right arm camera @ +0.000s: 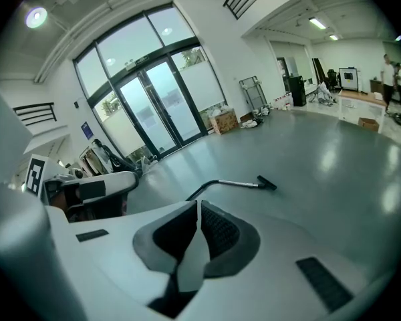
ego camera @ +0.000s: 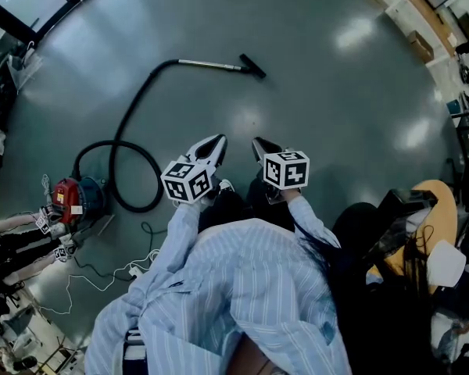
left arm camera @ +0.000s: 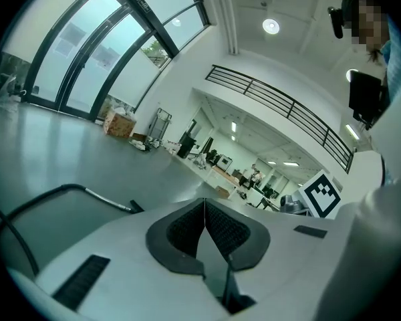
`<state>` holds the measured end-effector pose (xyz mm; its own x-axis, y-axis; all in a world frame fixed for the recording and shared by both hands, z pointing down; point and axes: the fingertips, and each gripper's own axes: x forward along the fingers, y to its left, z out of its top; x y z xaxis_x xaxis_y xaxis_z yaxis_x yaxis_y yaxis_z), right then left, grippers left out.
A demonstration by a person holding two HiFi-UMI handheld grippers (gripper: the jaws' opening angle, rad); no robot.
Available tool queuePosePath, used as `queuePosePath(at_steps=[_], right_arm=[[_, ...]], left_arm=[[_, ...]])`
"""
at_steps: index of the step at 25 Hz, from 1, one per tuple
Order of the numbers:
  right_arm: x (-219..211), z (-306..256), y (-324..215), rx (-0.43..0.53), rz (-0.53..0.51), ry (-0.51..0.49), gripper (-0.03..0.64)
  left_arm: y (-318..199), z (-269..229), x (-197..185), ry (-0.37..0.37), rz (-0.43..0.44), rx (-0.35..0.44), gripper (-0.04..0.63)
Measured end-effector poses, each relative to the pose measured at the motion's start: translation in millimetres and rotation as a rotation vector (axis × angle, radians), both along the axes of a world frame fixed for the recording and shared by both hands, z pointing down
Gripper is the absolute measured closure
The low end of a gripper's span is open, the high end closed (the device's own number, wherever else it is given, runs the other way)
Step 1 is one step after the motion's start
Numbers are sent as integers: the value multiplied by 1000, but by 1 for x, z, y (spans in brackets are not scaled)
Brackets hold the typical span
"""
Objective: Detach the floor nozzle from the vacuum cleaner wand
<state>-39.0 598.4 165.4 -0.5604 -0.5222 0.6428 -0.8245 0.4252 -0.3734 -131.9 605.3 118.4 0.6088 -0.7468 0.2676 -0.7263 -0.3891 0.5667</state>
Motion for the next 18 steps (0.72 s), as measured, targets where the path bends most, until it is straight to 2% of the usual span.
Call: queuePosePath(at_steps=[10, 18], right_arm=[[14, 19, -32, -63, 30, 16, 594], [17, 31, -127, -79, -12, 0, 594]], left_arm=[[-35, 22, 2, 40, -3, -76, 589], [-120, 31, 6, 35, -46, -88, 589]])
